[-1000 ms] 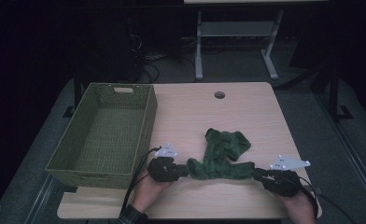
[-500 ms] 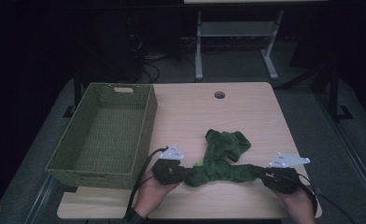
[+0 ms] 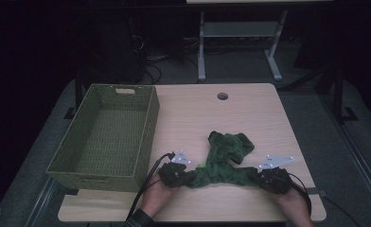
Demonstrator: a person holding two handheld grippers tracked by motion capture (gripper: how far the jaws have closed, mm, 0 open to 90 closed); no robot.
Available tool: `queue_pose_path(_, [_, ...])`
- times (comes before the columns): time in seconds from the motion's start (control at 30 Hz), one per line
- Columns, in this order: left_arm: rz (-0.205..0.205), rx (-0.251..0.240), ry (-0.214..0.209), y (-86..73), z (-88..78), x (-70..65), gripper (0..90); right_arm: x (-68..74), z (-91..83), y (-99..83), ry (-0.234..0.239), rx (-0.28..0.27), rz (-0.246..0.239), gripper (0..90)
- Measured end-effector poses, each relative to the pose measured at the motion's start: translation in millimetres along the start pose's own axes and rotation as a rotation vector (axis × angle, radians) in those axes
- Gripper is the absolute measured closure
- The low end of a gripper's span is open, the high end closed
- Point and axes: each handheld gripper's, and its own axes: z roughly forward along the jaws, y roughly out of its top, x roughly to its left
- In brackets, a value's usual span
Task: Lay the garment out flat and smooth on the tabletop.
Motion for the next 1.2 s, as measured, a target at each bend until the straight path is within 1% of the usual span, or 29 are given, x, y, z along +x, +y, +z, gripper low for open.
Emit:
queue_pose_path(0.07, [0.001,0.003,-0.001,0.2,-0.1,0.2,89.7,0.0,-0.1,-0.1,-0.002,0.002,-0.002,88.3])
queue_pose_path(0.1, [0.013,0.012,0.005,0.7,-0.3,-1.0,89.7,0.0,-0.3,-0.5,-0.005,0.004,-0.006,88.9])
queue_pose_path(0.2, [0.014,0.009,0.001,0.0,0.1,-2.6,89.7,1.5,-2.6,-3.7,-0.011,0.018,-0.010,89.8])
queue_pose_path(0.27, [0.008,0.005,-0.018,-0.9,0.2,-2.5,89.7,2.8,-5.8,-6.7,-0.017,0.025,-0.014,89.9])
queue_pose_path(0.3, [0.006,0.009,-0.034,-1.8,-0.3,-2.2,89.7,4.5,-9.3,-10.5,-0.018,0.028,-0.008,89.9])
queue_pose_path(0.33, [0.006,0.009,-0.034,-1.8,-0.3,-2.2,89.6,5.0,-10.9,-12.0,-0.019,0.030,-0.006,89.9])
queue_pose_path(0.37, [0.002,0.004,-0.049,-2.4,0.3,-3.8,89.6,6.5,-13.2,-14.5,-0.019,0.030,0.000,89.9])
queue_pose_path(0.4, [0.002,0.004,-0.049,-2.4,0.3,-3.8,89.6,6.5,-13.2,-14.5,-0.019,0.030,0.000,89.9])
queue_pose_path(0.43, [-0.002,0.005,-0.058,-2.7,0.7,-5.4,89.6,7.4,-14.8,-16.0,-0.017,0.032,0.001,89.9])
queue_pose_path(0.47, [0.005,0.010,-0.075,-3.0,1.2,-7.5,89.6,10.2,-18.8,-19.9,-0.018,0.039,0.003,89.9])
queue_pose_path(0.5, [0.010,0.011,-0.083,-3.3,1.7,-8.8,89.6,11.6,-20.0,-21.2,-0.017,0.039,0.006,89.9])
queue_pose_path(0.53, [0.010,0.011,-0.083,-3.3,1.7,-8.8,89.6,11.6,-20.0,-21.2,-0.017,0.039,0.006,89.9])
queue_pose_path(0.63, [0.012,0.011,-0.110,-4.0,3.2,-13.8,89.6,15.9,-27.7,-30.1,-0.009,0.040,0.016,89.8])
queue_pose_path(0.73, [0.031,0.018,-0.128,-4.2,3.7,-16.6,89.6,17.2,-30.8,-34.0,0.000,0.035,0.026,89.8])
queue_pose_path(0.77, [0.034,0.021,-0.134,-3.9,3.5,-17.0,88.9,18.3,-32.6,-36.0,0.004,0.035,0.037,89.7])
queue_pose_path(0.8, [0.032,0.022,-0.142,-3.4,3.2,-16.7,88.9,18.3,-32.6,-36.0,0.004,0.035,0.037,89.7])
queue_pose_path(0.83, [0.028,0.011,-0.157,-0.6,1.4,-15.6,83.8,17.6,-32.8,-34.3,0.014,0.038,0.034,84.9])
queue_pose_path(0.87, [0.035,0.012,-0.157,1.3,-0.1,-15.8,81.9,17.2,-33.0,-33.0,0.019,0.039,0.035,82.7])
queue_pose_path(0.9, [0.039,0.009,-0.153,3.6,-1.5,-16.0,79.8,16.8,-33.5,-31.3,0.016,0.030,0.032,80.6])
queue_pose_path(0.93, [0.039,0.009,-0.153,3.6,-1.5,-16.0,77.3,16.8,-33.5,-31.3,0.016,0.030,0.032,80.6])
queue_pose_path(0.97, [0.044,-0.009,-0.144,8.5,-3.9,-14.9,74.8,15.0,-35.6,-26.5,0.006,0.011,0.033,77.0])
queue_pose_path(1.0, [0.044,-0.009,-0.144,8.5,-3.9,-14.9,71.9,14.1,-36.0,-24.9,0.003,0.002,0.030,75.6])
queue_pose_path(1.03, [0.058,-0.014,-0.138,14.9,-5.4,-11.2,68.6,13.0,-36.4,-22.6,-0.004,-0.005,0.030,73.4])
queue_pose_path(1.07, [0.058,-0.014,-0.138,14.9,-5.4,-11.2,66.5,13.0,-36.4,-22.6,-0.004,-0.005,0.030,73.4])
queue_pose_path(1.1, [0.070,-0.010,-0.131,19.6,-5.2,-9.4,63.9,9.5,-36.6,-17.2,-0.015,-0.023,0.041,72.7])
queue_pose_path(1.13, [0.084,-0.007,-0.122,22.8,-5.6,-7.8,63.9,9.5,-36.6,-17.2,-0.015,-0.023,0.041,72.7])
queue_pose_path(1.17, [0.091,-0.010,-0.114,28.3,-5.9,-5.0,62.5,8.0,-36.0,-15.7,-0.018,-0.030,0.041,72.2])
queue_pose_path(1.2, [0.091,-0.025,-0.111,36.5,-6.1,-0.3,60.6,5.8,-34.7,-11.0,-0.014,-0.036,0.054,71.7])
